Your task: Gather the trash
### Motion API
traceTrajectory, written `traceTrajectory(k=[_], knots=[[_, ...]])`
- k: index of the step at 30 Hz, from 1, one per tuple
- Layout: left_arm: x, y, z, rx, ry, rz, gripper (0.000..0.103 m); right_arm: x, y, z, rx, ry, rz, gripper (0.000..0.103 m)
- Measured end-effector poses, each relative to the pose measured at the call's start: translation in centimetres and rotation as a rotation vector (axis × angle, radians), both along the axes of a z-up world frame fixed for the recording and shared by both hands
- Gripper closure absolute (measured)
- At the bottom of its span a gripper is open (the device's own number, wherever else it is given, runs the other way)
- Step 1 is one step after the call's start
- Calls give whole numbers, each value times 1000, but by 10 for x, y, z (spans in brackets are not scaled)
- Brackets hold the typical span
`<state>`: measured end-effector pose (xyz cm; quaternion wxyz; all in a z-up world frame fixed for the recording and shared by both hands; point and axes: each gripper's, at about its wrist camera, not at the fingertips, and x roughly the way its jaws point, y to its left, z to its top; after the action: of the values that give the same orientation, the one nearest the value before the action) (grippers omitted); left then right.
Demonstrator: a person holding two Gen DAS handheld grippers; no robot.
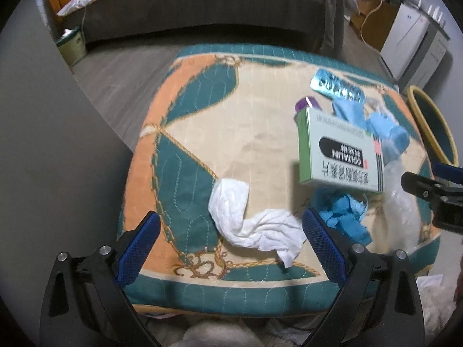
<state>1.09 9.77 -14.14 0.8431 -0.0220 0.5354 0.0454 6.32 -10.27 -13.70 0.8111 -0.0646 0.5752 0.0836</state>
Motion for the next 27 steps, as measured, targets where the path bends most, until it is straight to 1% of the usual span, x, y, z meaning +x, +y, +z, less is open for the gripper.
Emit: traceTrajectory(k=[6, 7, 8, 9, 10, 11, 12, 13, 14, 16, 18, 19, 20, 21, 22, 24, 27], knots=[[4, -4, -14, -16, 50, -16, 8, -2, 8, -23, -17, 101, 39, 41], [6, -5, -16, -23, 57, -21, 9, -1, 8, -25, -16, 115, 40, 47], [6, -5, -18, -27, 64, -27, 12, -1, 8, -28, -15, 131, 40, 54], [7, -7, -21, -30, 76, -36, 15, -1, 9, -30, -17, 138, 43, 57], [8, -8, -25, -33, 90, -45, 22, -1, 10, -30, -26, 136, 46, 64], [8, -8, -27, -34, 103, -49, 28, -1, 11, -28, -40, 122, 50, 69], [8, -9, -31, -39, 119, -52, 31, -1, 11, -26, -44, 108, 53, 69], [8, -9, -33, -45, 128, -53, 37, 0, 12, -23, -46, 91, 57, 72], [8, -9, -35, -55, 137, -54, 43, 0, 13, -20, -47, 79, 62, 72], [8, -10, -38, -65, 146, -60, 48, -1, 14, -16, -49, 61, 68, 73], [8, -12, -40, -57, 152, -69, 51, 0, 16, -13, -59, 45, 74, 73], [7, -13, -40, -50, 151, -75, 54, 0, 15, -12, -63, 34, 77, 73], [7, -13, -39, -46, 151, -78, 65, -2, 15, -11, -67, 26, 77, 73], [6, -14, -39, -38, 150, -80, 71, -1, 15, -8, -69, 17, 76, 73], [6, -13, -38, -40, 147, -81, 82, -1, 14, -5, -67, 6, 72, 73], [5, -11, -33, -45, 129, -72, 84, 1, 14, 0, -62, -15, 68, 73], [4, -10, -13, -18, 39, -64, 85, 1, 15, 18, -58, -75, 68, 74]])
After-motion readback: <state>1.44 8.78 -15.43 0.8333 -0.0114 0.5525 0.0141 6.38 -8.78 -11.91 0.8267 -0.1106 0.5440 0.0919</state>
